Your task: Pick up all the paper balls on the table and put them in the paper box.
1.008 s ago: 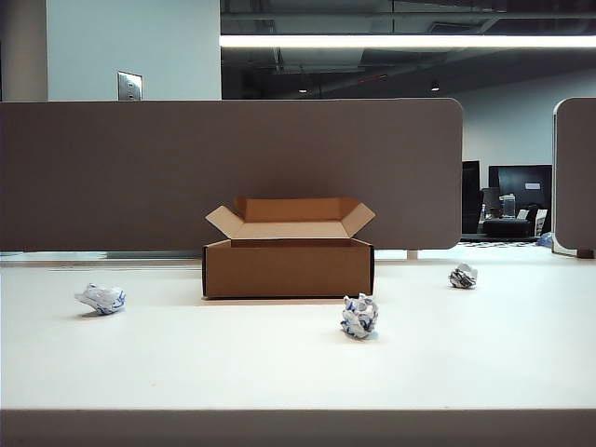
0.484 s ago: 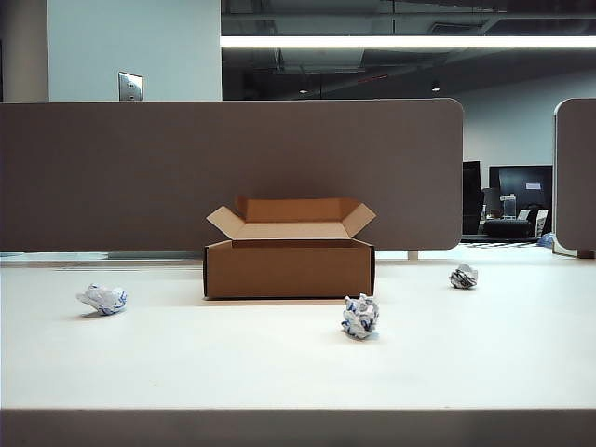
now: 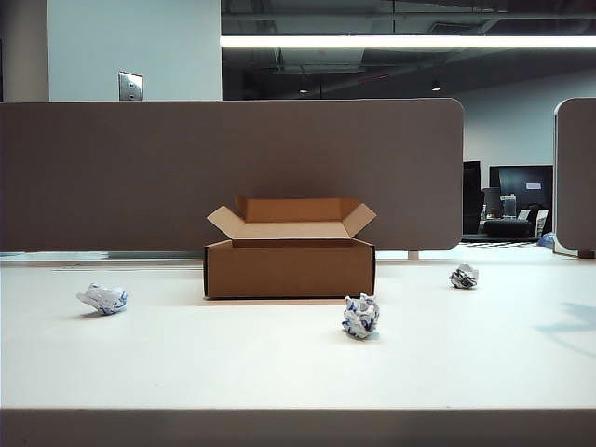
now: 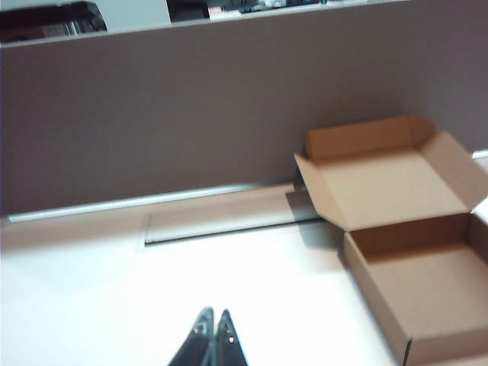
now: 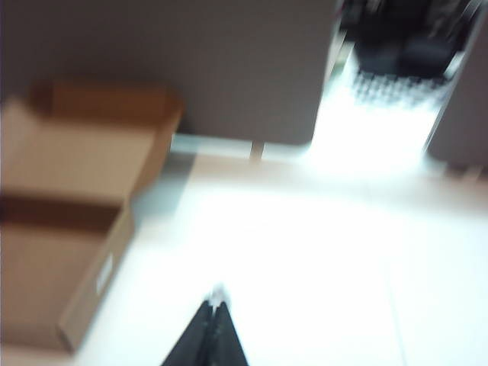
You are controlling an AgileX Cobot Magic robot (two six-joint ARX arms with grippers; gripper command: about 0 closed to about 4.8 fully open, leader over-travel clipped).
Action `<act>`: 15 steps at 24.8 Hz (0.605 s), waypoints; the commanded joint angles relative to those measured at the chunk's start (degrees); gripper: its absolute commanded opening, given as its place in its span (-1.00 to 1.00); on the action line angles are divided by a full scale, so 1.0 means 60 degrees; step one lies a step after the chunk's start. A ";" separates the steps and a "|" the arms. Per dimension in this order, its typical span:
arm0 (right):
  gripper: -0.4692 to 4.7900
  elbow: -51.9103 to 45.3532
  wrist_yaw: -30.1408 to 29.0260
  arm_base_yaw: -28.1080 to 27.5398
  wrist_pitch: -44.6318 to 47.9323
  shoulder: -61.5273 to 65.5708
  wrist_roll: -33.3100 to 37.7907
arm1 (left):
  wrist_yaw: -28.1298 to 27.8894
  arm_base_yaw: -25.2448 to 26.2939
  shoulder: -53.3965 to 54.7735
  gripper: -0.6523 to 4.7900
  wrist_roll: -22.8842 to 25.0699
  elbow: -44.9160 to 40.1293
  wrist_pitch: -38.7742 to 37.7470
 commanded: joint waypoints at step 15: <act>-0.84 0.1410 -0.0233 0.0025 0.1464 0.4586 0.0007 | 0.0823 -0.0710 0.4401 -0.35 -0.0186 0.0798 -0.0331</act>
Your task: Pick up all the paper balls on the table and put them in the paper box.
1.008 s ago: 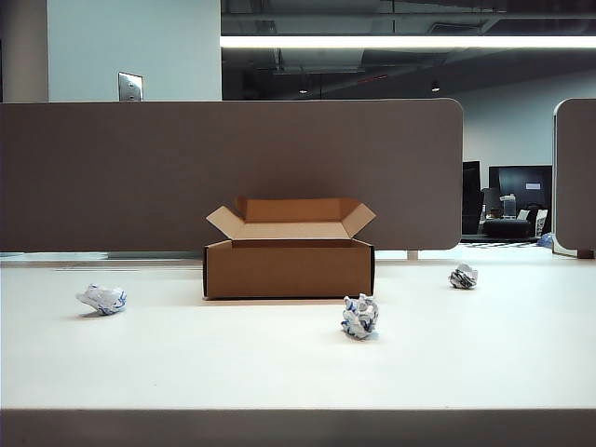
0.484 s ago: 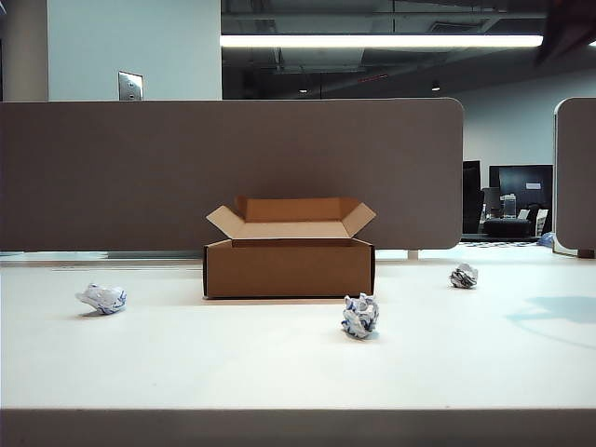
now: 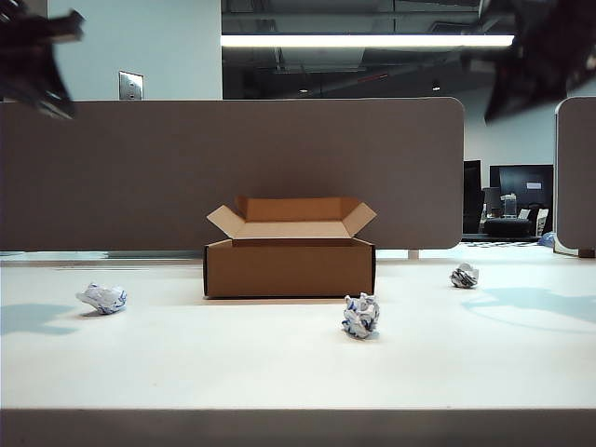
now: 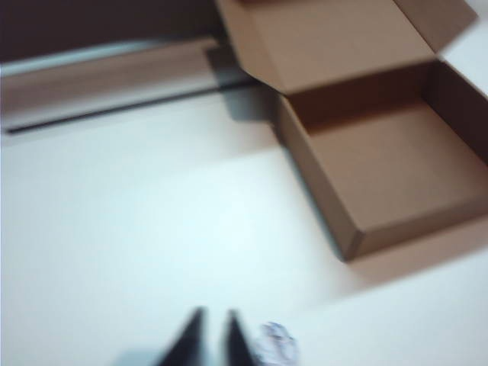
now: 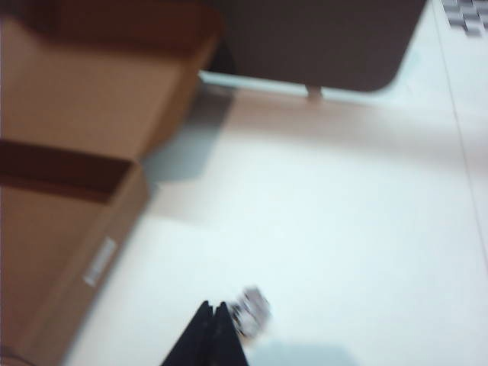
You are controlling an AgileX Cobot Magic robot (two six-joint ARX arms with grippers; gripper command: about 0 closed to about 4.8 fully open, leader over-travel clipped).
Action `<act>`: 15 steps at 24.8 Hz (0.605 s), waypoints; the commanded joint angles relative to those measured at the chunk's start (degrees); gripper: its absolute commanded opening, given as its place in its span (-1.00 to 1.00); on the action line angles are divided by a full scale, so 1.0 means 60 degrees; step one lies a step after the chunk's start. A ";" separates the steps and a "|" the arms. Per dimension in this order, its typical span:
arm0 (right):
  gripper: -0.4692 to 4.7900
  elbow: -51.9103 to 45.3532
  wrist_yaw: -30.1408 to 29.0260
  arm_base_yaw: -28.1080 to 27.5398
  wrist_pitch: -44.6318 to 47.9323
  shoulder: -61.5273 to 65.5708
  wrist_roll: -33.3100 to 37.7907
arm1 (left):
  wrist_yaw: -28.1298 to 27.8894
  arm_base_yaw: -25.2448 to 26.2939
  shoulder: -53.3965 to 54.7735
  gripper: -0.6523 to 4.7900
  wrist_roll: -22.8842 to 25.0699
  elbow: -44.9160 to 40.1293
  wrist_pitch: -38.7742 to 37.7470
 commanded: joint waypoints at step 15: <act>0.18 0.1067 0.1541 0.0266 -0.0641 0.2543 0.0313 | 0.0310 -0.0146 0.3289 0.51 -0.1180 0.0659 -0.0790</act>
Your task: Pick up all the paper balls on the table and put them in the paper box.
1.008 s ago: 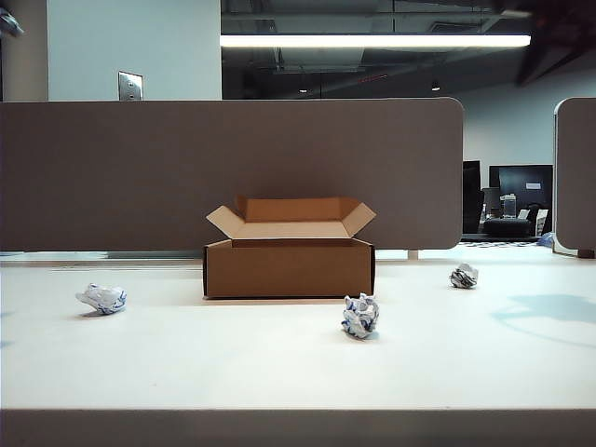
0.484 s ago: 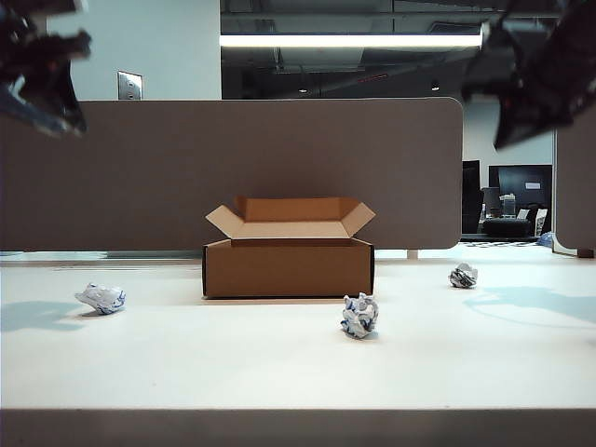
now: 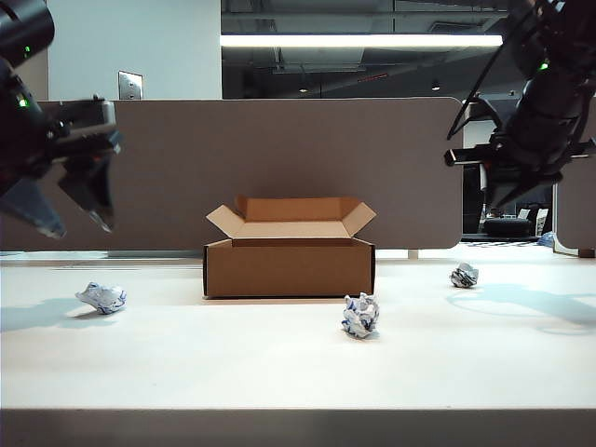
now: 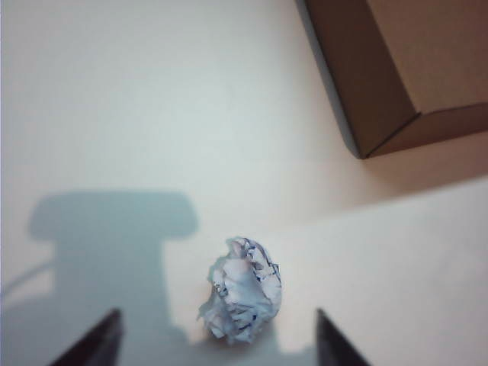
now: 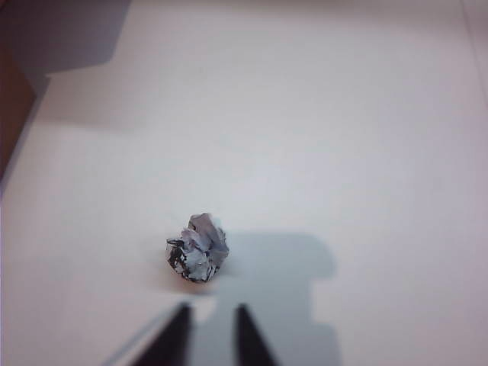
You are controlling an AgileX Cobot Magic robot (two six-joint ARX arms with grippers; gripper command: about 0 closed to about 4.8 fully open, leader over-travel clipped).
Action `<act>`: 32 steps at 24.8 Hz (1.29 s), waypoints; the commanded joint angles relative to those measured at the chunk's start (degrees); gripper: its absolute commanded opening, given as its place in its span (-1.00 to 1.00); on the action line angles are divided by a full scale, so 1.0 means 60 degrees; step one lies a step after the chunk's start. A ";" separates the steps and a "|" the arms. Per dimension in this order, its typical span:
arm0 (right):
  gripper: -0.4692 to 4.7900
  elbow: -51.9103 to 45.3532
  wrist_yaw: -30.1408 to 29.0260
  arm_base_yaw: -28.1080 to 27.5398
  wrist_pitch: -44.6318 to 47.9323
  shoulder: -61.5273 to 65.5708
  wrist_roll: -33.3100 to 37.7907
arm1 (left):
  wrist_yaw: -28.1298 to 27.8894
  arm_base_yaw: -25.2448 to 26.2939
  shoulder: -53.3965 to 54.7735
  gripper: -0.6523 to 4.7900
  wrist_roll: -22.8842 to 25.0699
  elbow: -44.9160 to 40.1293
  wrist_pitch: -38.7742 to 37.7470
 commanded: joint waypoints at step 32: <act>0.49 0.2324 -0.0215 -0.0102 -0.1639 0.2452 0.0324 | -0.1195 -0.1009 0.2696 0.51 0.0404 0.2204 -0.2204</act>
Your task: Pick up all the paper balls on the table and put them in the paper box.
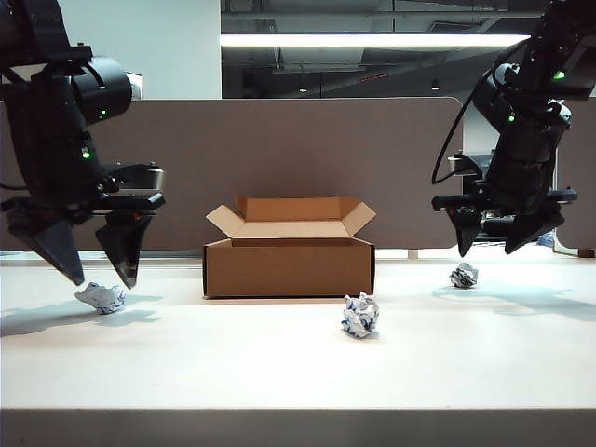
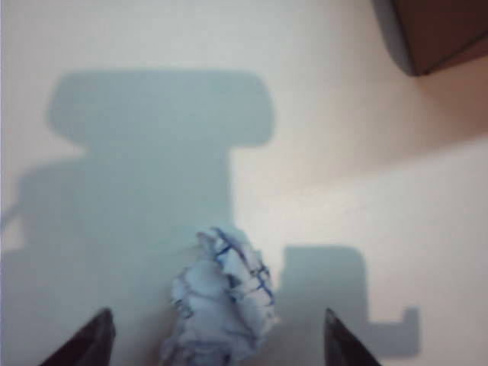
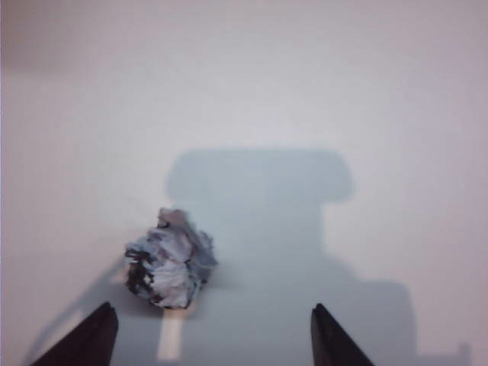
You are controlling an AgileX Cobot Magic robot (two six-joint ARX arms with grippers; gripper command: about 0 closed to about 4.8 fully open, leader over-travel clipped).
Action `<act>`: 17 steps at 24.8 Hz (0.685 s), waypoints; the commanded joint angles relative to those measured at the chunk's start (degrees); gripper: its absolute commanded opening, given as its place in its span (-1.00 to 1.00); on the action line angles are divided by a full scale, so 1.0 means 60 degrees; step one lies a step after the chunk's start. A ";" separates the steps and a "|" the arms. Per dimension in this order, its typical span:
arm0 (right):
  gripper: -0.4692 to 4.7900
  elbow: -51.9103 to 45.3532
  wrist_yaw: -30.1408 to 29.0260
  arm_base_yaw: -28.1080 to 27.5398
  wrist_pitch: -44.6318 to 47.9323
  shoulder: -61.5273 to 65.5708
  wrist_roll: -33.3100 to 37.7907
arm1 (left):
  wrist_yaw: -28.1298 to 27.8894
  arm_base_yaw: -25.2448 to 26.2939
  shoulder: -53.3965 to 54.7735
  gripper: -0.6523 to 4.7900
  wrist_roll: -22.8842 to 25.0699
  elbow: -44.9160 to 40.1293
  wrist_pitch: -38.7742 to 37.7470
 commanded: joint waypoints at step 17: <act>0.42 0.0641 -0.0390 -0.0197 0.0444 0.0678 0.0025 | 0.0211 0.0011 0.0554 0.49 -0.0007 0.0069 0.0670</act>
